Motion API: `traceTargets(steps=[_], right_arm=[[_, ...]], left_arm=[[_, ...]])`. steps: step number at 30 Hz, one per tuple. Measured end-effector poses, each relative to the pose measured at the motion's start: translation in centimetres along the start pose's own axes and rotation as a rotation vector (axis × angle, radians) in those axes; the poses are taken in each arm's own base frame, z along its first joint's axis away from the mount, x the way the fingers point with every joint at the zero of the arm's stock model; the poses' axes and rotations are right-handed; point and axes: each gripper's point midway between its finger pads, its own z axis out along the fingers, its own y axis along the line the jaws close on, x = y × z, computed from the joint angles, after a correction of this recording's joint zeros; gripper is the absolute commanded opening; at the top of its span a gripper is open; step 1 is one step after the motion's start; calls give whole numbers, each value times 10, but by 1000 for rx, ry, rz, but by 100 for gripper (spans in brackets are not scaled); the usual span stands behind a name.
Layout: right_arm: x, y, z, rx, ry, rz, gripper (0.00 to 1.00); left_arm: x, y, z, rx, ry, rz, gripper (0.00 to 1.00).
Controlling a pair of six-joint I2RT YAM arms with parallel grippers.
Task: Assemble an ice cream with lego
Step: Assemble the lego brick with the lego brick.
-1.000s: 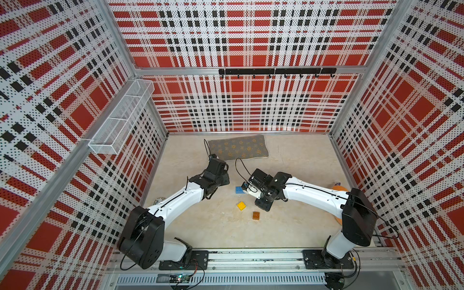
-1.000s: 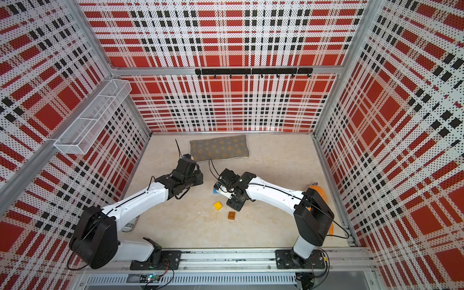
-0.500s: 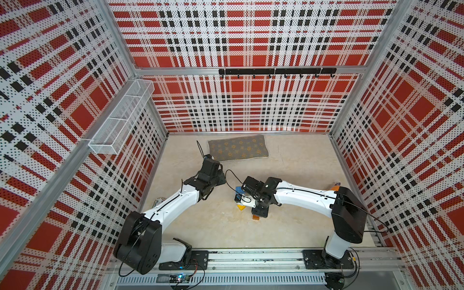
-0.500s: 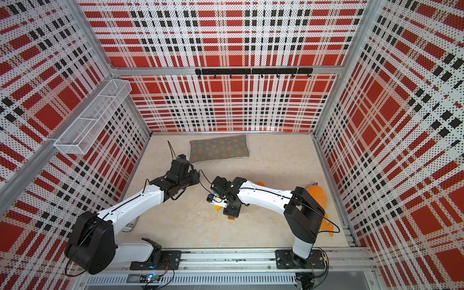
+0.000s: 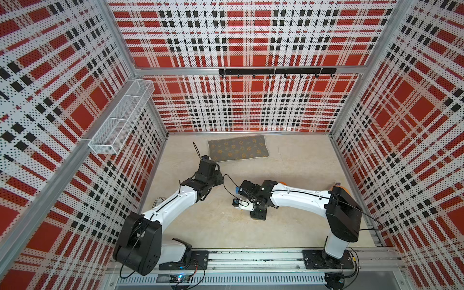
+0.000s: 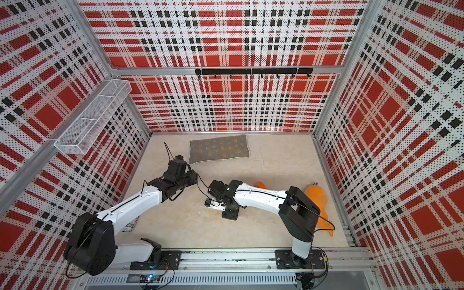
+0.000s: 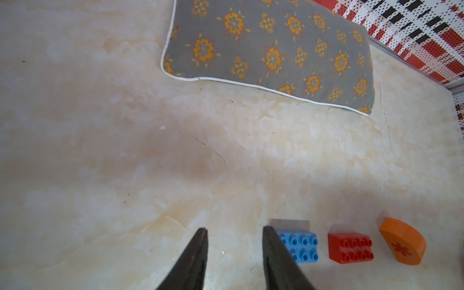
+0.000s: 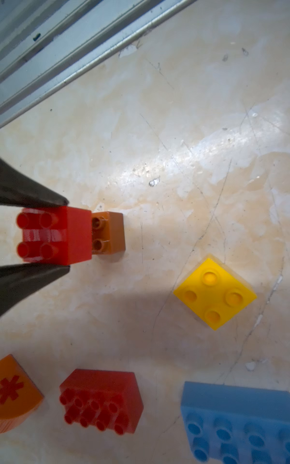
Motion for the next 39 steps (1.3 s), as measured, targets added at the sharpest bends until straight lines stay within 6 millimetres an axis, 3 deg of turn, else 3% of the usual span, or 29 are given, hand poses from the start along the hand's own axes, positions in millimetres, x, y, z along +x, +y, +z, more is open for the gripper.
traceTargets(steps=[39], right_arm=[[-1,-6,12,47,-29,-62,1]], left_arm=[[-3,-1,-1,8,-13,-3,41]])
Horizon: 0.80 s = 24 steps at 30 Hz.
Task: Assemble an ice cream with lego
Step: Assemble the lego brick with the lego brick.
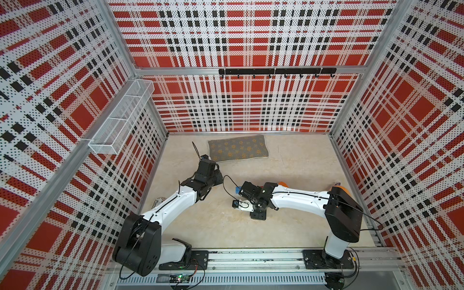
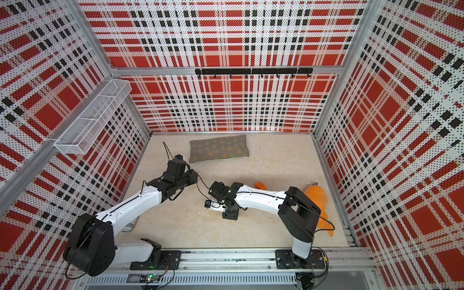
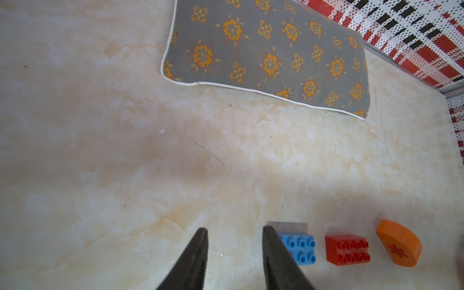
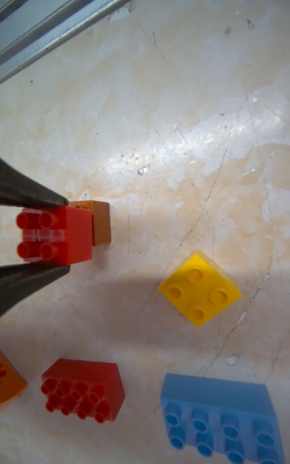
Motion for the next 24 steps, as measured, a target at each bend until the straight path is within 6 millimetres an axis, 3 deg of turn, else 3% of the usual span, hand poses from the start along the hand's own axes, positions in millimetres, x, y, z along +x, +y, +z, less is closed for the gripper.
traceTargets(steps=[24], right_arm=[[7,9,-3,-34,18,-3,1]], left_arm=[[0,0,0,0,-1,0,41]])
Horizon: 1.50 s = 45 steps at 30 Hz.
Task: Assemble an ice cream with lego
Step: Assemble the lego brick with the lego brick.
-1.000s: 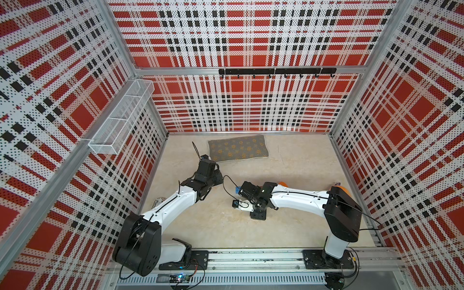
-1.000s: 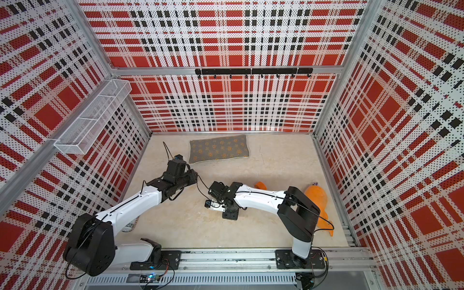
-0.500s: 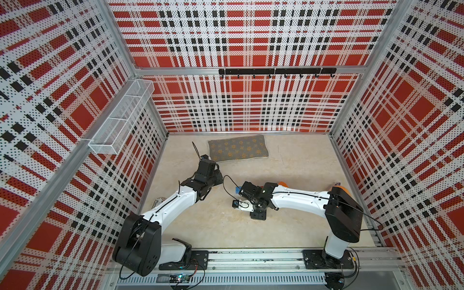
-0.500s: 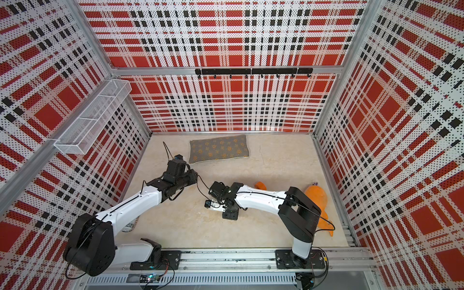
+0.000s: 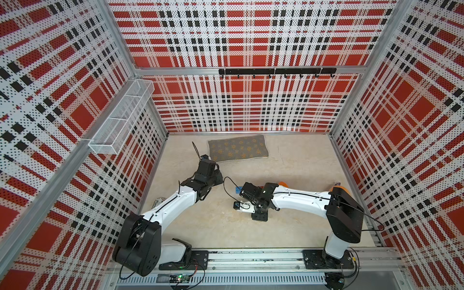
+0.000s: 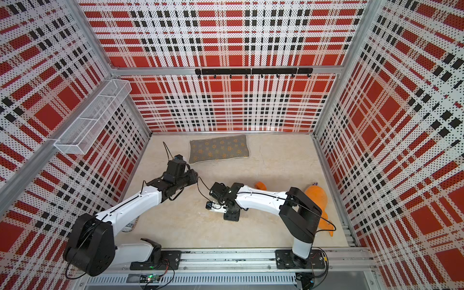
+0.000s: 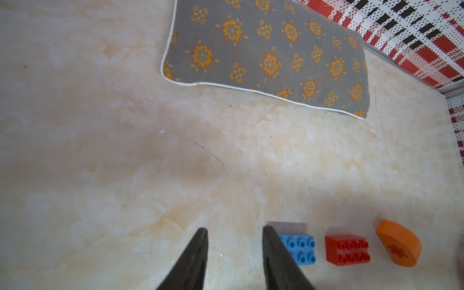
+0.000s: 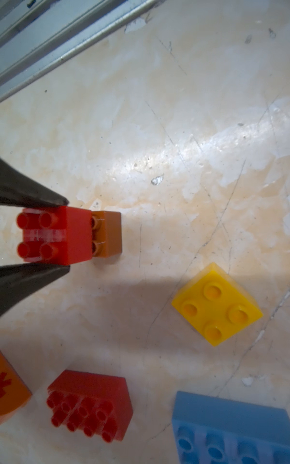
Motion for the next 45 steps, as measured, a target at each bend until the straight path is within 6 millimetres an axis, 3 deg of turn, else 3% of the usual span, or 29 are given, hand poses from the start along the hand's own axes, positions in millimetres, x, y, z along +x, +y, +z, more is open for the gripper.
traceTargets(steps=[45], right_arm=[[-3,-1,5,11,-22,16,0]], left_arm=[[0,0,0,1,0,0,41]])
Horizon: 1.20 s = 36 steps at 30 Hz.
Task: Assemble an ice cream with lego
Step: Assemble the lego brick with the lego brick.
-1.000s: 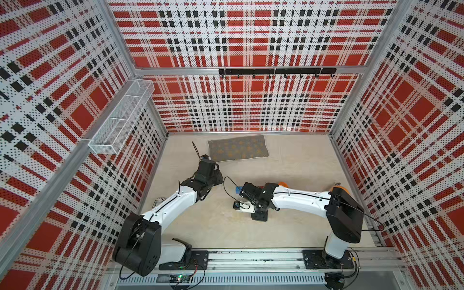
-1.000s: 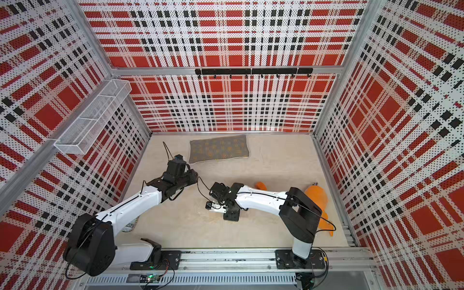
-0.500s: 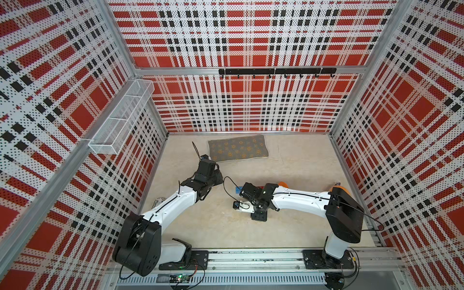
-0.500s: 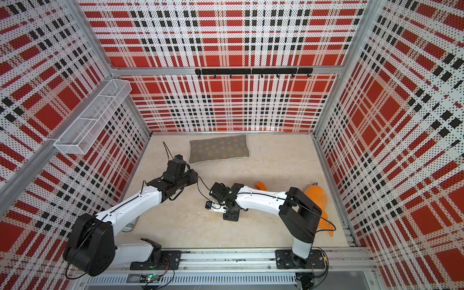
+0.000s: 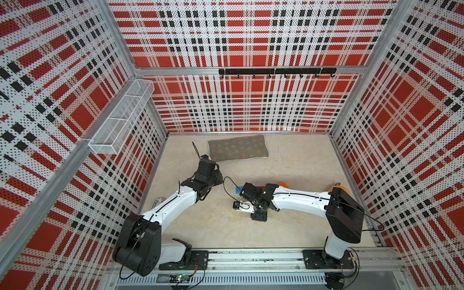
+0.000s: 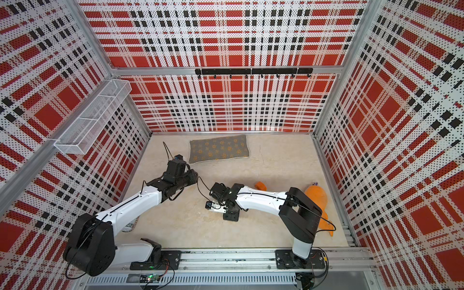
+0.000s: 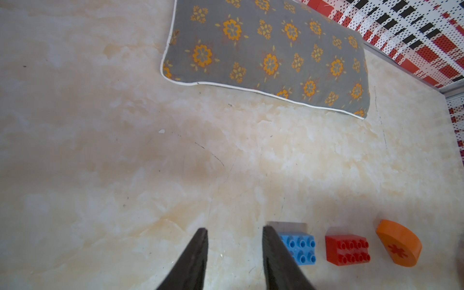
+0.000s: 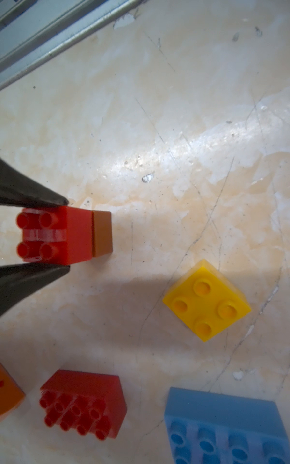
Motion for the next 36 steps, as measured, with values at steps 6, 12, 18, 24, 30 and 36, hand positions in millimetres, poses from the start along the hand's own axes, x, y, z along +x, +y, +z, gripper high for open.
traceTargets(steps=[6,12,18,24,30,36], right_arm=[[0,1,2,-3,-1,0,0],[0,1,4,-6,2,0,0],[1,1,5,-15,-4,7,0],[0,0,6,-24,-15,13,0],[-2,-1,6,-30,-25,22,7],[-2,-5,5,-33,-33,44,21]], left_arm=[[1,0,0,2,2,0,41],[3,1,1,0,9,1,41],[5,2,1,0,12,1,41],[5,1,1,5,15,1,41],[5,1,1,5,16,1,41],[5,1,1,5,16,1,41]])
